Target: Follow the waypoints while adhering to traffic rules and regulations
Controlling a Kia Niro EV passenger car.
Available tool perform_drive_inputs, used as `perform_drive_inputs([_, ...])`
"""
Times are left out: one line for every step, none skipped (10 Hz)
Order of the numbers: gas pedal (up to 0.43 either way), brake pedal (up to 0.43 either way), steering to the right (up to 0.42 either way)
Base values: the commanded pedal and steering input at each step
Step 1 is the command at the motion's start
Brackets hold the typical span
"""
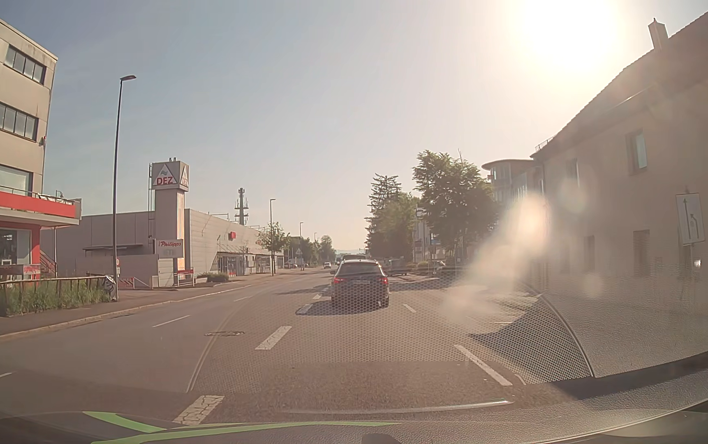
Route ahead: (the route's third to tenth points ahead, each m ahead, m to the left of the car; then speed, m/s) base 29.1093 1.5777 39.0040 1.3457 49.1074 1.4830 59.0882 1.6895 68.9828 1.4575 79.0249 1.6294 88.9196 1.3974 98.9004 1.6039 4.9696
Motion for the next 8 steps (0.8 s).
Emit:
perform_drive_inputs([0.067,0.0,0.0])
perform_drive_inputs([0.067,0.0,0.0])
perform_drive_inputs([0.067,0.0,0.0])
perform_drive_inputs([0.067,0.0,0.0])
perform_drive_inputs([0.067,0.0,0.0])
perform_drive_inputs([0.067,0.0,0.0])
perform_drive_inputs([0.067,0.0,0.0])
perform_drive_inputs([0.067,0.0,0.0])
